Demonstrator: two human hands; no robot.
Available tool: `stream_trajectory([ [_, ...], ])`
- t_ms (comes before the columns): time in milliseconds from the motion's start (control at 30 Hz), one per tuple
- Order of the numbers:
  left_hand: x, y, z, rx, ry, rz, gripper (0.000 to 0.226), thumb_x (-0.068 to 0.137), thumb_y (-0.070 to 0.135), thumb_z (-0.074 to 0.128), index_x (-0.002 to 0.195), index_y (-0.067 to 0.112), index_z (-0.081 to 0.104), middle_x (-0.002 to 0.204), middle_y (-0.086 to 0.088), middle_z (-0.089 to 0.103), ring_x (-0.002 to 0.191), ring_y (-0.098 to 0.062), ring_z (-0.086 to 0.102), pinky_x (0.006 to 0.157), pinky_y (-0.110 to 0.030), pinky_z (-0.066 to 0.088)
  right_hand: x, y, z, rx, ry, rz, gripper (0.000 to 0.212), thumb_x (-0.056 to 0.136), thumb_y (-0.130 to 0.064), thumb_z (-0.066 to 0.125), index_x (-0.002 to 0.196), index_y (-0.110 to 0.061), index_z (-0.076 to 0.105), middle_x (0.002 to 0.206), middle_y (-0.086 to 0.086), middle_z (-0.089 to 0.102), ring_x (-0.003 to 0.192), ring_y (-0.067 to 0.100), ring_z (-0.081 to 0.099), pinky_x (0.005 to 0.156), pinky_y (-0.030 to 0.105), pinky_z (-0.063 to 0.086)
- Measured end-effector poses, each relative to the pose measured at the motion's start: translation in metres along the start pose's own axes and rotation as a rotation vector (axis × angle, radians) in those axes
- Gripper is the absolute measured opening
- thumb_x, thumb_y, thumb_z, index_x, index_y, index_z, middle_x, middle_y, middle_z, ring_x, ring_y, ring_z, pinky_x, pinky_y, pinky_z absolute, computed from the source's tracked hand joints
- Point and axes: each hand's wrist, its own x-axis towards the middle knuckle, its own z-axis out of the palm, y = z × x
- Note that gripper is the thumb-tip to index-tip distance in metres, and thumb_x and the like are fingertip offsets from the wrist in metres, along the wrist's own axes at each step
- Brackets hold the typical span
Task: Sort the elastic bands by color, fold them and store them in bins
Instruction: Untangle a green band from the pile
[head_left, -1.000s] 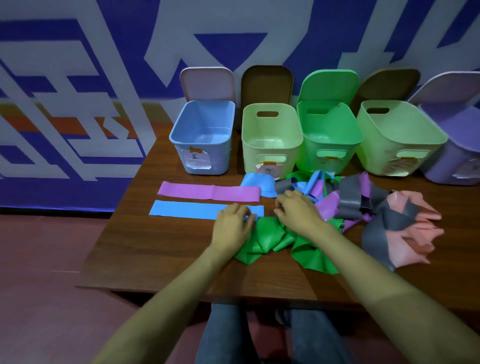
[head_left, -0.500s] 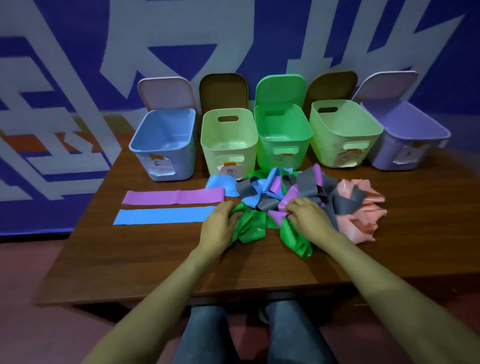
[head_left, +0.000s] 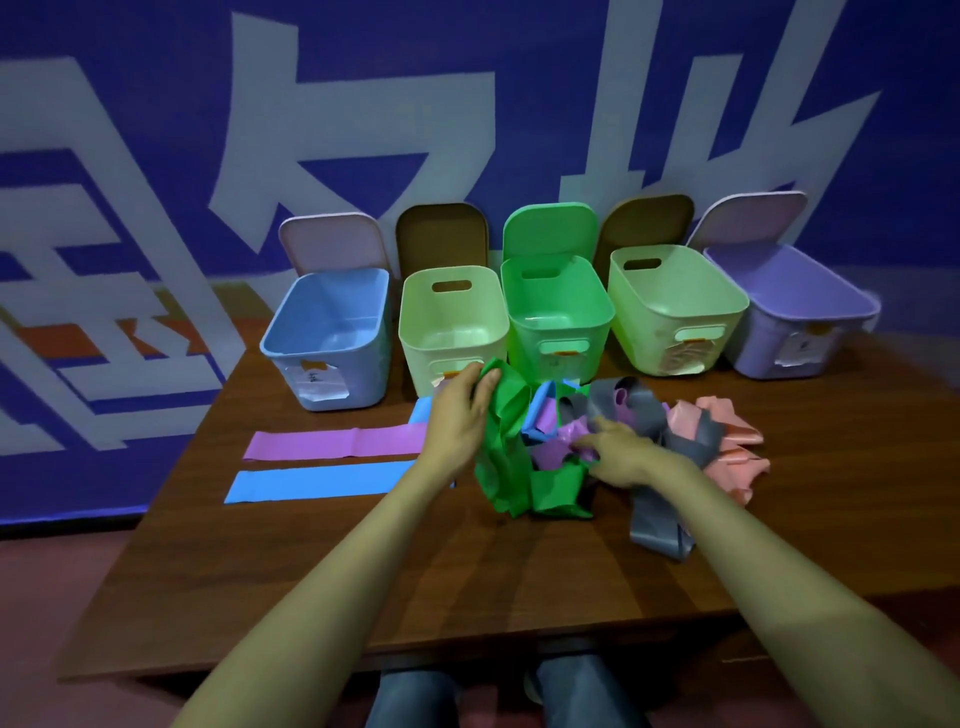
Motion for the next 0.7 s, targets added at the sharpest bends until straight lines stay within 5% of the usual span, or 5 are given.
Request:
stream_trajectory([
  [200, 0.011, 0.008, -0.008, 0.010, -0.065, -0.034, 0.037, 0.095, 0.031, 0.052, 0.081, -0.002, 0.058, 0.079, -0.024, 0.061, 0.069, -0.020, 0.049, 0.066, -0.035, 0.037, -0.014, -0.032, -0.031, 0.429, 0.624, -0.134, 0.028, 0.084, -0.001, 0.053, 0.108, -0.011, 0.065, 0.121, 0.011, 0.053, 0.111, 0.028, 0.051, 0.092, 0.028, 0.039],
  [333, 0.013, 0.018, -0.015, -0.033, -0.078, -0.015, 0.030, 0.096, 0.029, 0.051, 0.083, 0.005, 0.063, 0.075, -0.015, 0.065, 0.067, -0.009, 0.053, 0.062, -0.028, 0.038, -0.028, -0.062, -0.050, 0.463, 0.685, -0.317, 0.019, 0.092, -0.008, 0.052, 0.106, -0.006, 0.064, 0.105, 0.010, 0.063, 0.097, 0.024, 0.057, 0.077, 0.020, 0.034],
  [433, 0.013, 0.021, -0.021, -0.043, -0.061, -0.006, 0.030, 0.097, 0.027, 0.050, 0.071, 0.014, 0.053, 0.058, 0.002, 0.050, 0.052, -0.003, 0.042, 0.054, -0.023, 0.032, -0.035, -0.080, -0.056, 0.678, 0.623, -0.338, 0.018, 0.098, -0.026, 0.046, 0.099, -0.017, 0.061, 0.086, -0.004, 0.062, 0.081, 0.013, 0.056, 0.071, 0.025, 0.036],
  [567, 0.014, 0.015, -0.028, -0.068, -0.005, -0.022, 0.030, 0.095, 0.031, 0.053, 0.078, 0.006, 0.057, 0.064, -0.010, 0.052, 0.059, -0.012, 0.041, 0.058, -0.030, 0.033, -0.040, -0.091, -0.055, 0.897, 0.436, -0.382, 0.009, 0.092, -0.033, 0.055, 0.091, -0.025, 0.056, 0.080, -0.014, 0.056, 0.073, -0.003, 0.053, 0.068, 0.015, 0.041],
  [700, 0.018, 0.010, -0.035, -0.186, 0.026, -0.095, 0.019, 0.089, 0.033, 0.061, 0.090, 0.014, 0.063, 0.073, 0.002, 0.059, 0.064, -0.004, 0.051, 0.065, -0.023, 0.043, -0.035, -0.093, -0.057, 0.966, 0.526, -0.388, 0.018, 0.095, -0.025, 0.052, 0.078, -0.028, 0.059, 0.072, -0.008, 0.057, 0.068, 0.008, 0.053, 0.068, 0.031, 0.042],
])
